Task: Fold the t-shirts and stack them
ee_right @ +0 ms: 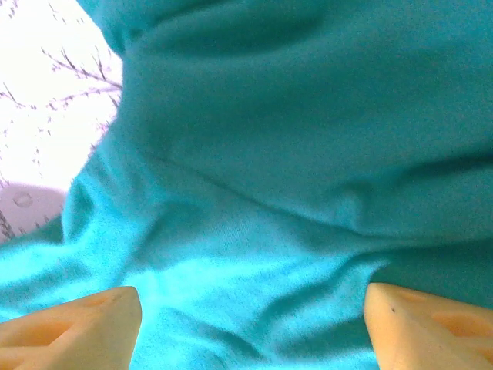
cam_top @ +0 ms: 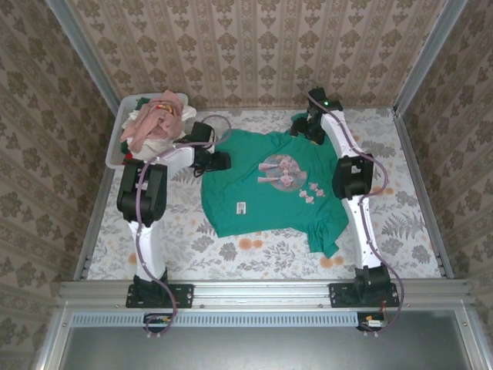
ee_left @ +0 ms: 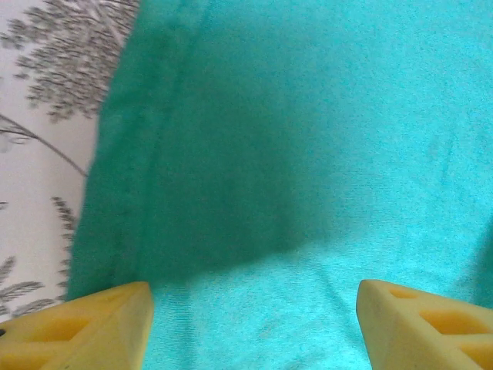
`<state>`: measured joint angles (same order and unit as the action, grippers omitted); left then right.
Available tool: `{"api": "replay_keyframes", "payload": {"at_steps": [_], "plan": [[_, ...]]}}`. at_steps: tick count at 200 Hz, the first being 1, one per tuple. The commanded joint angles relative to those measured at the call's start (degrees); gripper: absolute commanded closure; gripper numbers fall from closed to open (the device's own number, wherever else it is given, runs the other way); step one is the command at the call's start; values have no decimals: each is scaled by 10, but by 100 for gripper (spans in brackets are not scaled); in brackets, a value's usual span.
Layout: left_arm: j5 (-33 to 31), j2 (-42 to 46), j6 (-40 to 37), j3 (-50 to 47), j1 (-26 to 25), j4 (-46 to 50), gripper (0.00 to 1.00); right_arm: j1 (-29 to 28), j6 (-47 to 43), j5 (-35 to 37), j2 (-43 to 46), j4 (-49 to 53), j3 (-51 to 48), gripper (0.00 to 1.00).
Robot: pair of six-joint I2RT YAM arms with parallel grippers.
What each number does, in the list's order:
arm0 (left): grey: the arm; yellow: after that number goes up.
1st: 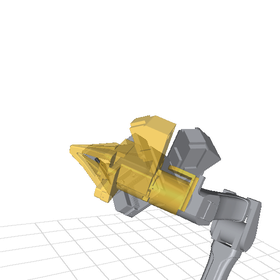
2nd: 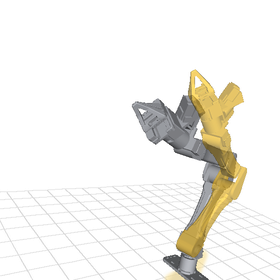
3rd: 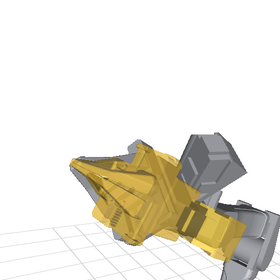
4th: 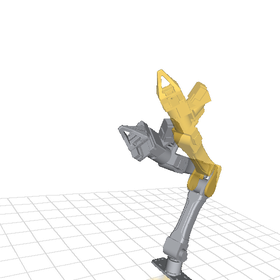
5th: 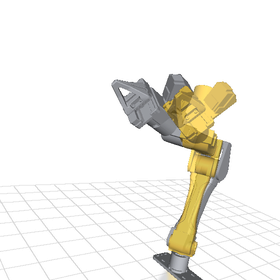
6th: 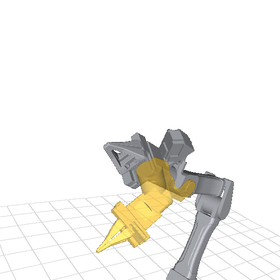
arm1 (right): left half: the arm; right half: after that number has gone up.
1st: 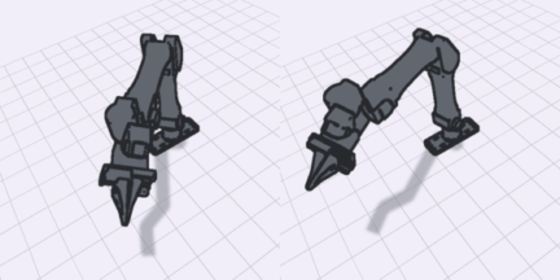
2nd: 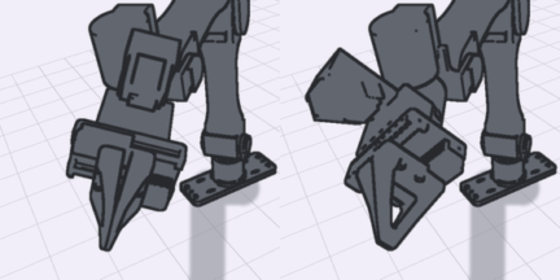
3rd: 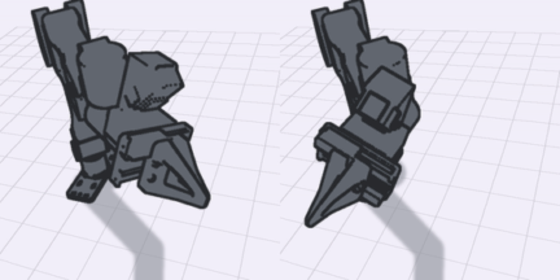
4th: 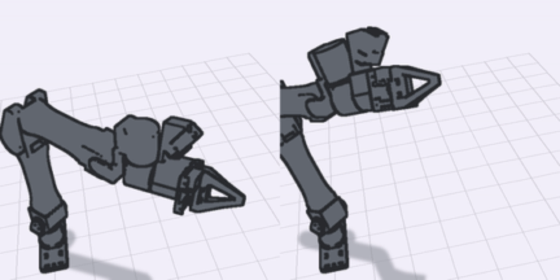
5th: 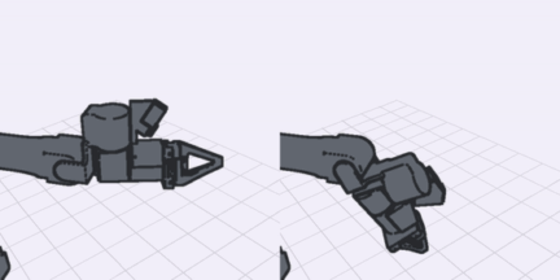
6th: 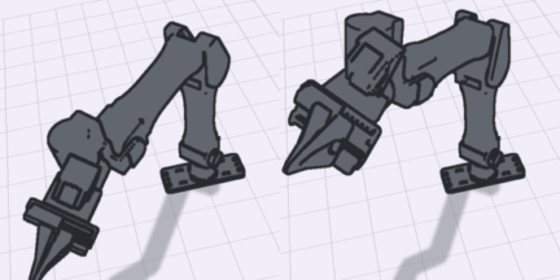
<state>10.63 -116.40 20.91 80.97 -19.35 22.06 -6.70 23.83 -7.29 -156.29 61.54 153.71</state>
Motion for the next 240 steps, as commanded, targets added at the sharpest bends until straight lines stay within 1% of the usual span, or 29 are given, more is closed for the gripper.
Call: {"api": "replay_keyframes", "payload": {"at_steps": [1, 17, 18, 27, 38, 40, 44, 58, 65, 76, 77, 96, 108, 112, 131, 144, 153, 175, 187, 199, 217, 229, 240], "plan": [[-7, 81, -10, -34, -7, 12, 27, -24, -38, 67, 142, 54, -64, 21], [-27, 141, -10, -72, -30, 9, 20, -42, -50, 126, 244, 35, -173, 20], [-28, 144, -10, -74, -31, 9, 20, -44, -49, 135, 261, 31, -188, 21], [-35, 172, -9, -95, -46, 7, 16, -55, -49, 162, 325, 11, -266, 20], [-44, 199, -5, -122, -63, 2, 13, -71, -39, 183, 420, -27, -399, 20], [-45, 203, -4, -128, -64, 0, 13, -74, -36, 186, 441, -34, -426, 21], [-46, 210, 0, -139, -82, -5, 12, -81, -29, 191, 480, -52, -478, 21], [-42, 226, 16, -179, -101, -21, 11, -114, 7, 203, 612, -112, -660, 24], [-44, 231, 23, -198, -110, -30, 11, -141, 30, 218, 678, -132, -745, 27], [-51, 238, 35, -226, -119, -44, 10, -188, 70, 245, 758, -144, -851, 29], [-50, 239, 36, -228, -119, -46, 10, -196, 79, 248, 780, -144, -869, 30], [-42, 244, 52, -264, -119, -74, 10, -275, 161, 244, 880, -135, -986, 38], [-44, 243, 55, -272, -118, -76, 10, -336, 219, 258, 923, -122, -1042, 43], [-44, 242, 55, -275, -117, -76, 9, -352, 232, 256, 934, -124, -1058, 44], [-43, 240, 57, -289, -109, -79, 9, -416, 284, 241, 939, -137, -1115, 44], [-48, 238, 55, -297, -103, -76, 9, -448, 299, 231, 904, -170, -1137, 43], [-48, 239, 55, -304, -97, -74, 9, -458, 302, 234, 876, -182, -1139, 43], [-46, 249, 56, -326, -83, -78, 9, -459, 302, 270, 794, -177, -1124, 44], [-42, 254, 54, -334, -81, -81, 8, -456, 299, 288, 769, -185, -1123, 46], [-45, 257, 52, -335, -79, -78, 8, -448, 296, 290, 733, -193, -1123, 47], [-44, 260, 50, -336, -79, -76, 8, -445, 298, 301, 704, -193, -1122, 50], [-42, 259, 50, -335, -78, -77, 8, -445, 295, 291, 690, -208, -1125, 54], [-41, 259, 50, -332, -79, -76, 7, -446, 295, 284, 678, -220, -1124, 62]]}}
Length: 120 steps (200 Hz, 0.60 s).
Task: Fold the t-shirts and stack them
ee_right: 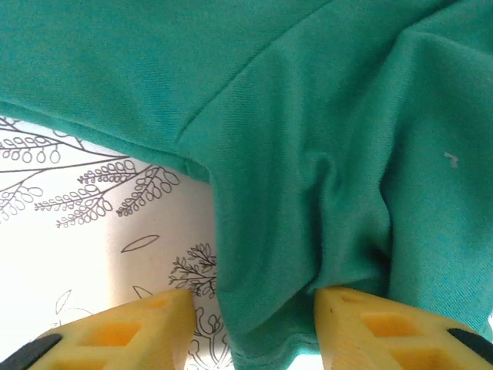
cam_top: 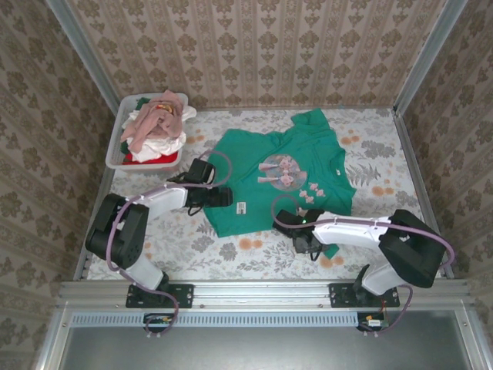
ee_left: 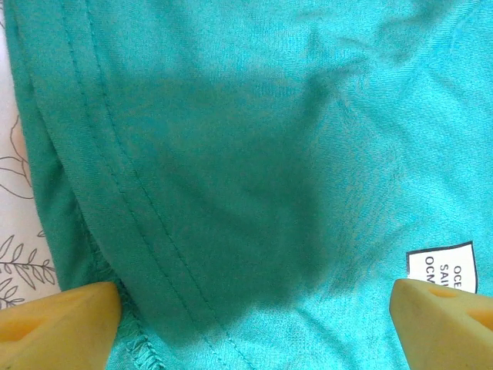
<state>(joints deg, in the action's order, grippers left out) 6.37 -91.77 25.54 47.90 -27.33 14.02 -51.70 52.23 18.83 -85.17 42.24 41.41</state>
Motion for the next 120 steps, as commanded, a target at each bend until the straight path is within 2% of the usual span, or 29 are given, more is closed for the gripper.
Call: {"api": "replay_keyframes", "payload": {"at_steps": [1, 33, 52, 71, 91, 106, 113, 120], "plan": [[1, 12, 4, -1, 1, 4, 7, 4, 11, 22, -34, -27, -1, 62], [1, 10, 4, 3, 1, 5, 7, -13, 17, 24, -51, -1, 25, 85], [3, 10, 2, 5, 2, 7, 6, -31, 21, 24, -30, 24, 49, 92], [3, 9, 0, 8, 3, 9, 6, -41, 21, 8, 7, 34, 70, 93], [7, 6, 0, 10, 6, 9, 6, -43, 9, -44, 44, -7, 68, 92], [8, 5, -1, 12, 7, 11, 5, -45, 8, -47, 68, -17, 67, 92], [7, 6, -2, 12, 9, 12, 5, -44, 8, -48, 72, -15, 68, 88], [8, 6, -2, 12, 9, 14, 5, -44, 5, -55, 74, -13, 68, 81]]}}
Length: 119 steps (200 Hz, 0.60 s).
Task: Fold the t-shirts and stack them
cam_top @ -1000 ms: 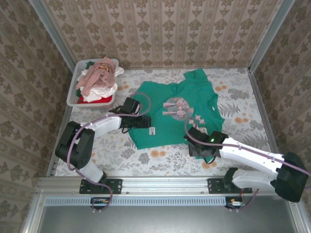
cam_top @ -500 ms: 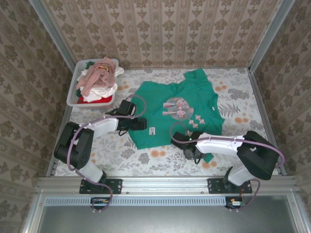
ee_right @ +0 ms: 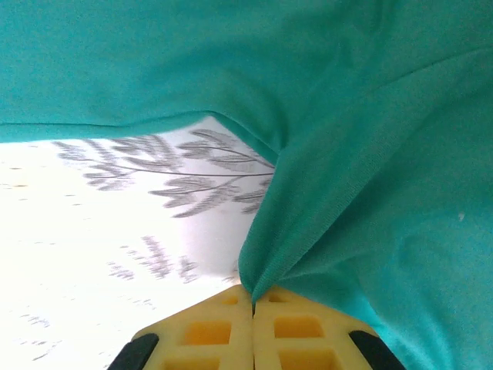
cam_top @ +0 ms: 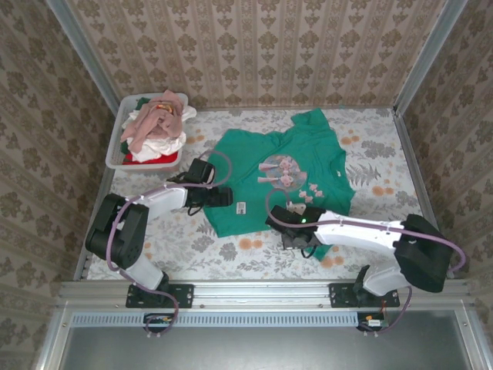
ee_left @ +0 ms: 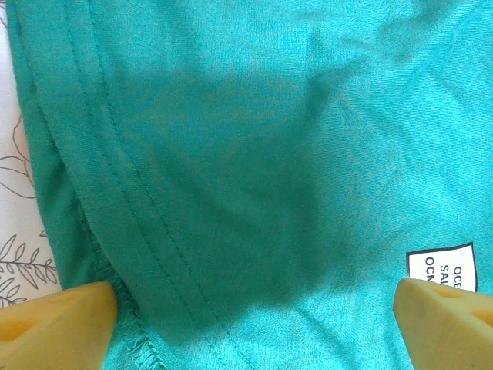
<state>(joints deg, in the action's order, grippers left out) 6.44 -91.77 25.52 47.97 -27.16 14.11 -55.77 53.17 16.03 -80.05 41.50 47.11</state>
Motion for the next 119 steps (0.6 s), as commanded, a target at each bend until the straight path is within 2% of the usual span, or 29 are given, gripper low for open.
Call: {"api": "replay_keyframes", "payload": {"at_steps": [1, 14, 31, 36, 55, 77, 83, 100, 119], "plan": [[7, 6, -2, 12, 7, 13, 5, -4, -5, -29, 24, -7, 11, 80], [7, 10, -3, 11, 7, 19, 5, -4, -20, -64, 31, -19, 7, 80], [5, 19, -5, 8, 7, 27, 4, -3, -41, -59, 53, 8, 22, 50], [4, 22, -3, 7, 7, 29, 3, 0, -48, -46, 61, 27, 32, 44], [8, 30, 4, -2, 7, 18, 2, 39, -80, -4, 102, 67, 60, 43], [12, 4, 9, 7, 7, 7, 2, 161, -144, -27, 110, -7, 54, 43], [14, -6, 11, 12, 8, 7, 1, 197, -156, -29, 91, -21, 56, 43], [37, -21, 24, 9, 51, 7, 1, 273, -190, -48, 11, -52, 76, 43], [21, -15, 18, -8, 71, 13, 1, 318, -206, -59, -83, -71, 102, 42]]}}
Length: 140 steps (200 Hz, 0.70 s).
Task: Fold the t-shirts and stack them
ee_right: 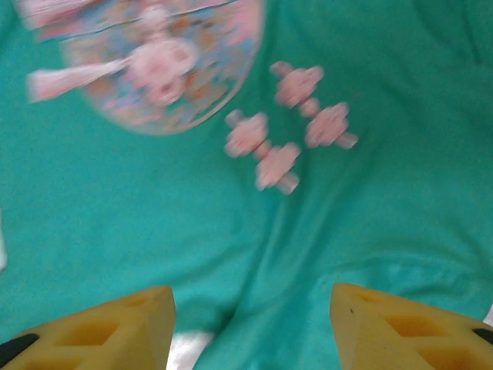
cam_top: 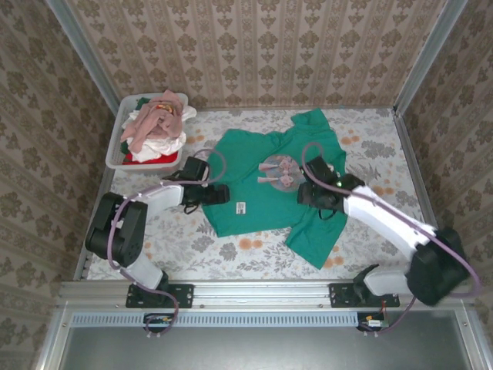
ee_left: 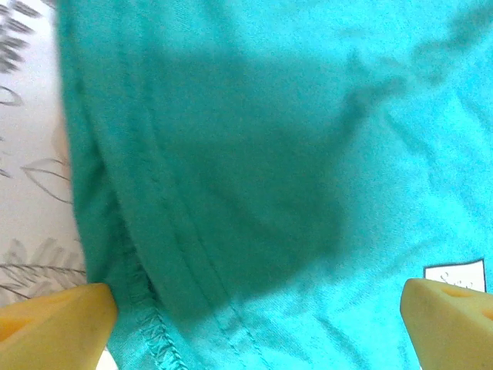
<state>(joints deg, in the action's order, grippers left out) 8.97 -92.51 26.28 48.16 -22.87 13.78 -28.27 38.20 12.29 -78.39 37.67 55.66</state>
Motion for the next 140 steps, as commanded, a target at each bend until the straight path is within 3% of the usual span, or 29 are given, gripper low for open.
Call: {"api": "replay_keyframes", "payload": {"at_steps": [1, 32, 68, 108, 140], "plan": [[-7, -6, 9, -10, 29, 19, 1, 45, -57, -22, -103, -33, 18, 42], [-34, 1, 3, -25, 70, 64, 1, 95, -34, -32, -168, -48, 13, 34], [-20, 46, -4, -56, 117, 69, 1, 115, -7, -41, -150, -65, -49, 32], [-33, 84, -20, 24, 77, 112, 0, 111, 12, -62, -39, -47, -116, 32], [-59, 55, -47, 153, 27, 115, 0, 109, -16, -67, 24, -41, -50, 36]]}}
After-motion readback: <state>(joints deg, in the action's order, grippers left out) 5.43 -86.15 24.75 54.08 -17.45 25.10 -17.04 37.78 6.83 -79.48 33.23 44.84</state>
